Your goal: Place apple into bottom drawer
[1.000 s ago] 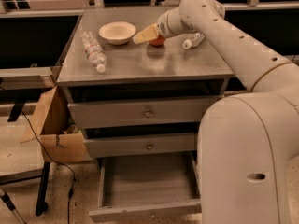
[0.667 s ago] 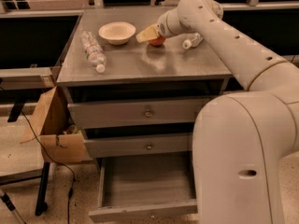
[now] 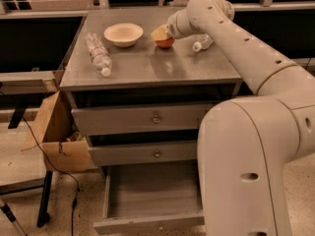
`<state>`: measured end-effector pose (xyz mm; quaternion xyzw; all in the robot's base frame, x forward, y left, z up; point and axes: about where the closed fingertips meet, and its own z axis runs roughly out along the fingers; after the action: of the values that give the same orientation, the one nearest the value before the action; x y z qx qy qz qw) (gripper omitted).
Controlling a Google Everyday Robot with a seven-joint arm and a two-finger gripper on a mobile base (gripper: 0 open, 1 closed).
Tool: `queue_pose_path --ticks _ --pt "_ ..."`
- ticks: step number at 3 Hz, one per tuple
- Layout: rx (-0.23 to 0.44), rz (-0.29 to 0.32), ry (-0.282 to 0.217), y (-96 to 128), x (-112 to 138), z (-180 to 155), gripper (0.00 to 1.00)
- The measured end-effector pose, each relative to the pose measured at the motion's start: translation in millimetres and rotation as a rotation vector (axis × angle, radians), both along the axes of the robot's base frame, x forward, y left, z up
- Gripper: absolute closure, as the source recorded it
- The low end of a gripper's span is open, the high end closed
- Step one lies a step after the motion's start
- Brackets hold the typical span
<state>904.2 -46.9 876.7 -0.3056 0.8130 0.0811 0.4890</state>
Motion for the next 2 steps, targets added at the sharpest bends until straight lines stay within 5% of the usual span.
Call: queue_pose_path --ticks 1,2 --pt "-0.004 0.007 0.005 -7 -1 3 0.88" --pt "0.023 0.021 -0.027 -22 -15 27 1.00"
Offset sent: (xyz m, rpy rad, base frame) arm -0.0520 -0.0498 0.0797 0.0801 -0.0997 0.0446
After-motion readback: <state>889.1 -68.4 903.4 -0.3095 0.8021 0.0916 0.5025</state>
